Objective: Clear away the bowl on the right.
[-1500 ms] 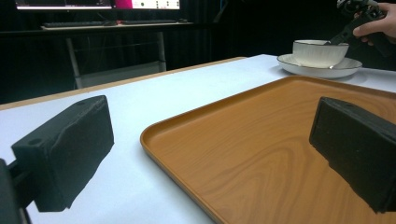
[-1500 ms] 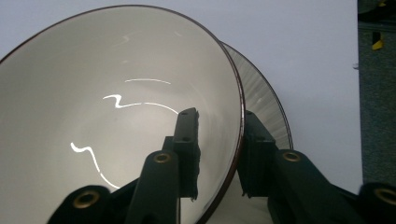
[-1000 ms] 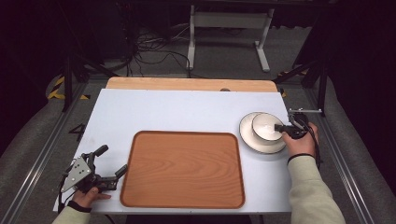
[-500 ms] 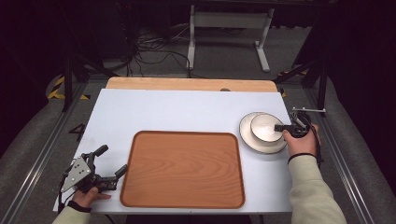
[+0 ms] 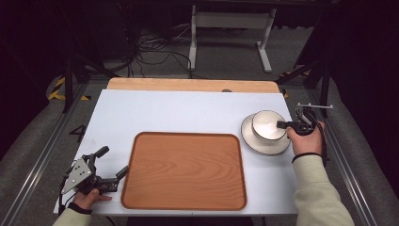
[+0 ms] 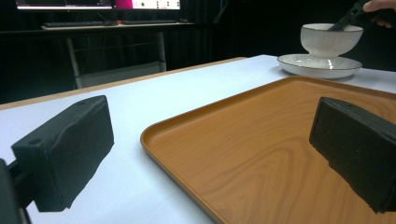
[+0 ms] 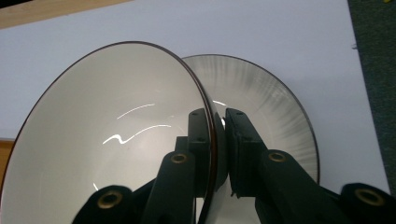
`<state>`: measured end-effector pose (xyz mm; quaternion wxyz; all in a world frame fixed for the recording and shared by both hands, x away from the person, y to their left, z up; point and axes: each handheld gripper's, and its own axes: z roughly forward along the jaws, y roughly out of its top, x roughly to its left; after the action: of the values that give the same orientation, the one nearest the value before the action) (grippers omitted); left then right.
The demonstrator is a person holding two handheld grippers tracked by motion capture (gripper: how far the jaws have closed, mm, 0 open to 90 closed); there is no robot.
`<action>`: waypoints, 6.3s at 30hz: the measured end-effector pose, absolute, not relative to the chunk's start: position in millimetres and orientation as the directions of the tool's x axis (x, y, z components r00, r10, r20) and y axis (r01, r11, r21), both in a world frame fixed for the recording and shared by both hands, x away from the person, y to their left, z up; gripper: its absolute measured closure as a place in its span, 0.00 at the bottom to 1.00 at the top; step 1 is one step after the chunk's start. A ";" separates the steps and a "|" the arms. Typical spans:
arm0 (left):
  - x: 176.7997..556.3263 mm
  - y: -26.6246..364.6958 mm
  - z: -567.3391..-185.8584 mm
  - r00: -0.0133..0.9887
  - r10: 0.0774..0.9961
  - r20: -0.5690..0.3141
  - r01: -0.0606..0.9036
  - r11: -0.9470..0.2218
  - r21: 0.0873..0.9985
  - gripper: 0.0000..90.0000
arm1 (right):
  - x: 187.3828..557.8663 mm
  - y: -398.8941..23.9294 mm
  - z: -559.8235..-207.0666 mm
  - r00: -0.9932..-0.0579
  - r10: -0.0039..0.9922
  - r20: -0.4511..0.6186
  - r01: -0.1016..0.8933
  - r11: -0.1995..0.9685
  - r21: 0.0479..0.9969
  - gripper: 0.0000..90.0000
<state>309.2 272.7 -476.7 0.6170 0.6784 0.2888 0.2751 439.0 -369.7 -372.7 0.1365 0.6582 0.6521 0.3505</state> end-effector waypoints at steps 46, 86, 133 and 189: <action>309.2 272.6 -476.7 0.683 0.730 0.019 0.051 -0.074 0.996 0.00 | 411.9 -281.1 -319.1 -0.248 0.910 0.333 0.777 -0.018 0.629 0.89; 309.1 272.6 -476.8 0.682 0.731 0.018 0.051 -0.072 0.996 0.00 | 398.2 -179.4 -305.2 -0.443 0.814 0.375 0.771 0.133 0.623 0.88; 309.0 272.4 -476.8 0.683 0.730 0.021 0.048 -0.073 0.996 0.00 | 402.9 -129.8 -399.1 -0.478 0.787 0.390 0.797 0.202 0.569 0.86; 309.4 272.7 -476.7 0.684 0.730 0.016 0.053 -0.072 0.996 0.00 | 395.6 -140.6 -401.9 -0.634 0.727 0.263 0.571 0.211 0.793 0.52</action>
<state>309.4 272.7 -476.7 0.6171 0.6789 0.2883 0.2741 395.6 -140.6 -401.9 0.0835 0.4198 0.7735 0.4674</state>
